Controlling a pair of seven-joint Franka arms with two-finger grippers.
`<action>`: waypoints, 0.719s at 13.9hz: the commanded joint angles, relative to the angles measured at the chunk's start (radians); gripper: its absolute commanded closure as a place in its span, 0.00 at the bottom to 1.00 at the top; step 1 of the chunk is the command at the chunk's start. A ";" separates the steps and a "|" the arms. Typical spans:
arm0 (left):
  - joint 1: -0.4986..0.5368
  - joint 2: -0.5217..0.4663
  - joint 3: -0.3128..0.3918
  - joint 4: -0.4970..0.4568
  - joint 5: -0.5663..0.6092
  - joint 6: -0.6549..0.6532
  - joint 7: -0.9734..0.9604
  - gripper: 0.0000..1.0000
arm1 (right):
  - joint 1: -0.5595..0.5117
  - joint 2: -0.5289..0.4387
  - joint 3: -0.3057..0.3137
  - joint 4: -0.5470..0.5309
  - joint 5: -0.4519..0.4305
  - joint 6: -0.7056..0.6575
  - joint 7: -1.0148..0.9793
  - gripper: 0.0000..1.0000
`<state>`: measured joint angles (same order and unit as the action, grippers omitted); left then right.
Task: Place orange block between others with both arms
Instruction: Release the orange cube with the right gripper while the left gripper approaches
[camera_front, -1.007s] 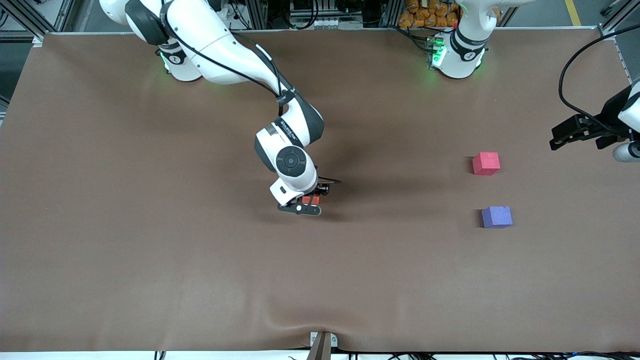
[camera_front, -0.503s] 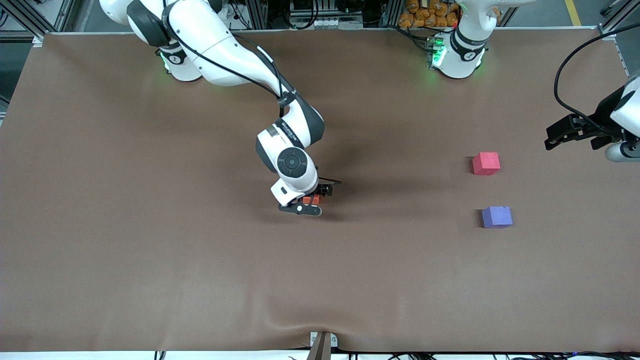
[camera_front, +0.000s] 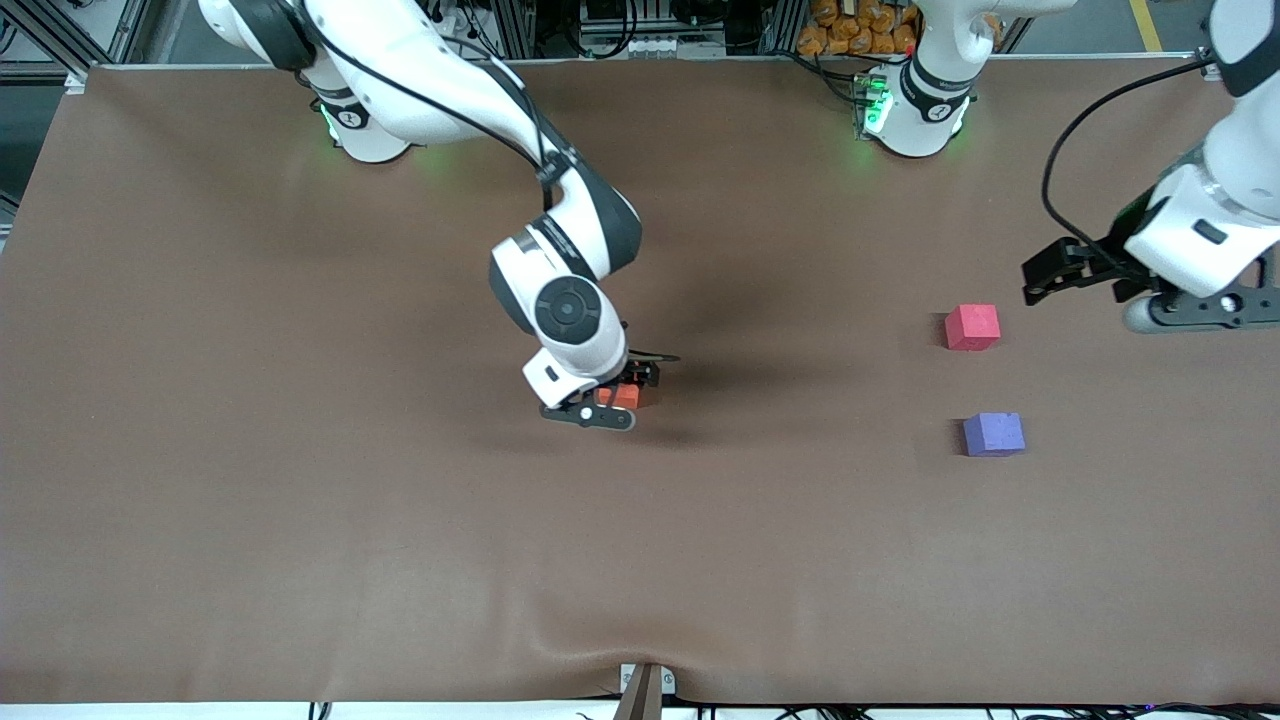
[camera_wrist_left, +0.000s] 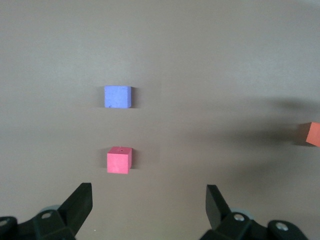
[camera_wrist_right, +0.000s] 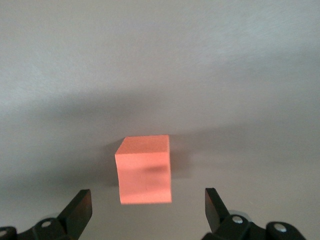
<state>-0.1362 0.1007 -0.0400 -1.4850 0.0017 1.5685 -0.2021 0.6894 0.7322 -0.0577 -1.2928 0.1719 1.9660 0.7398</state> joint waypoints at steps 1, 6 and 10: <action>-0.019 0.025 -0.007 0.041 -0.019 -0.004 -0.022 0.00 | -0.066 -0.100 0.010 -0.031 0.001 -0.082 -0.052 0.00; -0.089 0.069 -0.012 0.087 -0.022 0.005 -0.088 0.00 | -0.238 -0.229 0.007 -0.110 -0.002 -0.133 -0.199 0.00; -0.180 0.126 -0.011 0.092 -0.058 0.086 -0.164 0.00 | -0.385 -0.339 0.009 -0.227 -0.048 -0.134 -0.316 0.00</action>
<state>-0.2813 0.1776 -0.0548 -1.4328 -0.0284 1.6298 -0.3321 0.3585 0.4928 -0.0709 -1.4077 0.1520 1.8212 0.4647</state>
